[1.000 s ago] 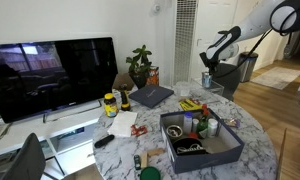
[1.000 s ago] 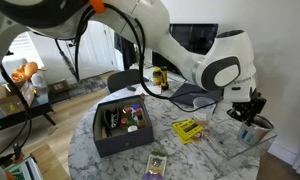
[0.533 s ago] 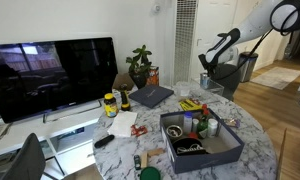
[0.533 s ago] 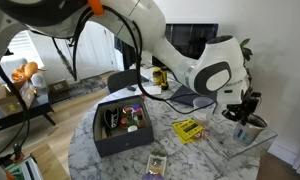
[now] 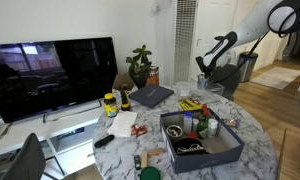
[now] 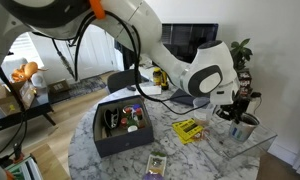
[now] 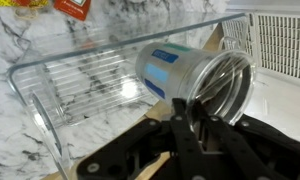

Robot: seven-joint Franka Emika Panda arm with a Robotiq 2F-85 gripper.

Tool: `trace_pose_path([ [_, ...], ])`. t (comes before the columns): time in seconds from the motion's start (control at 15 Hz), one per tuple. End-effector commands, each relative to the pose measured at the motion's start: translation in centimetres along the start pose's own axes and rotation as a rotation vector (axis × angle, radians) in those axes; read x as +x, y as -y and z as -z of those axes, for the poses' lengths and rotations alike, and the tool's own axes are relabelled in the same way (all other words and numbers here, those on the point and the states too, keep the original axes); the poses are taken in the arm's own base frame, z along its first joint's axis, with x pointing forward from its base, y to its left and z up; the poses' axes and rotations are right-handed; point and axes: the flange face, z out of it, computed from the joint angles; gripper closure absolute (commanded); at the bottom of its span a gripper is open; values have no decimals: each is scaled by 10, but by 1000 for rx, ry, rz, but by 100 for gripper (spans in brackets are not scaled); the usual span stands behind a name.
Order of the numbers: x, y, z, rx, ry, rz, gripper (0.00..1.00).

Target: Put the silver cup inside the container

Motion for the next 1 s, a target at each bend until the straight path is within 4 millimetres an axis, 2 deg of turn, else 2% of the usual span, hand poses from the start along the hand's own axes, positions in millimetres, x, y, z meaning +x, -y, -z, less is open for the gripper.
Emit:
trace_pose_path([
  [0.0,2,2,-10,24,-29,-31,97],
  [0.27,0,3,-24,17,-49,-34,97],
  [0.6,1,13,-30,30,-67,-54,97],
  [0.67,2,14,-31,31,-71,-57,62],
  [0.73,3,16,-32,29,-76,-56,61],
  [0.93,6,23,-27,29,-74,-49,41],
])
